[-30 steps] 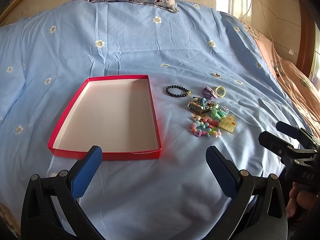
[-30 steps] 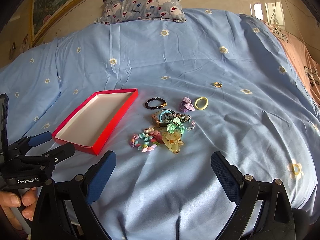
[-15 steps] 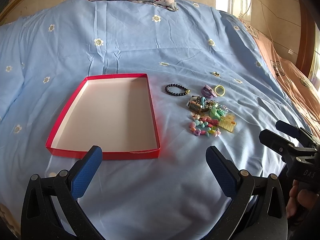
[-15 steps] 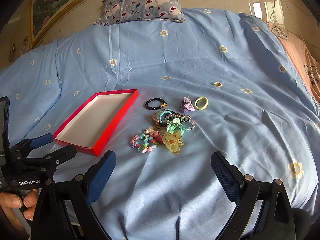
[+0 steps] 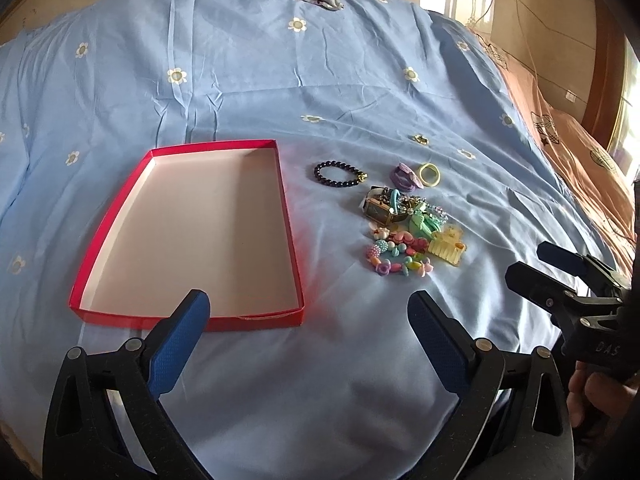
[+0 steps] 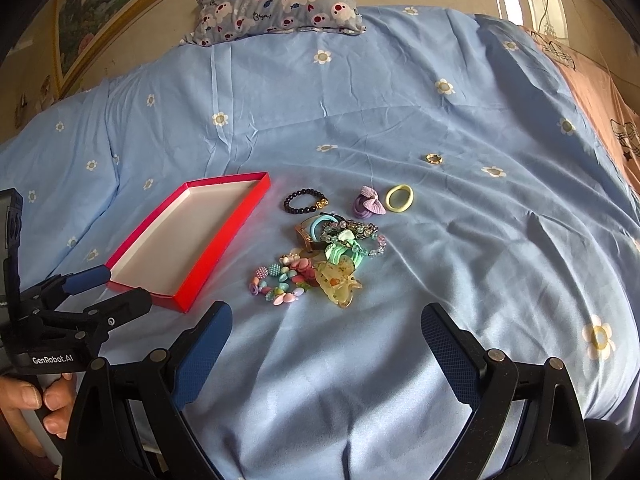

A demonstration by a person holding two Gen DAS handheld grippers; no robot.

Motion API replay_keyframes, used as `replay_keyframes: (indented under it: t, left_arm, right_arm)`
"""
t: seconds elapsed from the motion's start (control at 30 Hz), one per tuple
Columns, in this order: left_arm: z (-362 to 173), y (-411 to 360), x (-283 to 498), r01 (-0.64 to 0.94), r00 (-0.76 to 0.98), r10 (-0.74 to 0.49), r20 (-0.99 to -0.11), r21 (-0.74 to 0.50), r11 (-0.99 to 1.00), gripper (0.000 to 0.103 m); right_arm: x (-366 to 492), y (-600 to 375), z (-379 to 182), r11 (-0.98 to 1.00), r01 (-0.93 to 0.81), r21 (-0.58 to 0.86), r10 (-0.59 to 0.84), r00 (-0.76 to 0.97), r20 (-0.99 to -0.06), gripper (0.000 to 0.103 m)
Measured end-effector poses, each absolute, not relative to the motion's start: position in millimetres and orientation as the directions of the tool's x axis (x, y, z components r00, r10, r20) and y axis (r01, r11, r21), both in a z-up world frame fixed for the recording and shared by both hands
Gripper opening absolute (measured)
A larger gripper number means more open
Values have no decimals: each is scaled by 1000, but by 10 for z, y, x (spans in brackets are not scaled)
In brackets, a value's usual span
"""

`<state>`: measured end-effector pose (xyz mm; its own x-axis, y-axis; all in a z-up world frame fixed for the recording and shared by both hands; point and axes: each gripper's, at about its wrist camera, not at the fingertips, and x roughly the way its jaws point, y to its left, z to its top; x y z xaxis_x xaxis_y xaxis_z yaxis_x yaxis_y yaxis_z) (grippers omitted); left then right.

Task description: Organize jewelry

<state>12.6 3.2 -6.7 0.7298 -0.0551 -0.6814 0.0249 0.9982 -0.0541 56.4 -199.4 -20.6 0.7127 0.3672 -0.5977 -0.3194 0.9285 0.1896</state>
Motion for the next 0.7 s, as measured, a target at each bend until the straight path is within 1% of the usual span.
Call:
replay_keyframes:
  t: [0.07, 0.1, 0.17, 0.2, 0.37, 0.47, 0.7]
  left_arm:
    - [-71, 27, 191, 41, 720, -71, -690, -61, 997, 95]
    - [-77, 18, 223, 50, 714, -80, -696, -63, 997, 91]
    - [-90, 5, 290, 70, 701, -100, -706, -72, 995, 88]
    - [-96, -6, 322, 79, 695, -108, -711, -74, 994, 87]
    - [-86, -84, 498, 135, 674, -142, -725, -69, 989, 81]
    - [-92, -131, 633, 168, 657, -156, -737, -58, 984, 78]
    - [-225, -221, 959, 240, 587, -189, -787, -54, 969, 65]
  right_arm:
    - [616, -1998, -215, 923, -327, 202, 381, 704, -599, 95]
    - [648, -2003, -223, 921, -329, 208, 386, 699, -602, 93]
    - [703, -2027, -243, 917, -332, 220, 395, 691, -606, 87]
    - [734, -2034, -255, 916, -332, 226, 399, 685, -609, 84]
    - [897, -2064, -311, 905, -334, 264, 424, 653, -627, 80]
    - [988, -2063, -331, 897, -344, 279, 441, 635, -634, 72]
    - [1231, -2032, -444, 884, -354, 305, 464, 580, -670, 62]
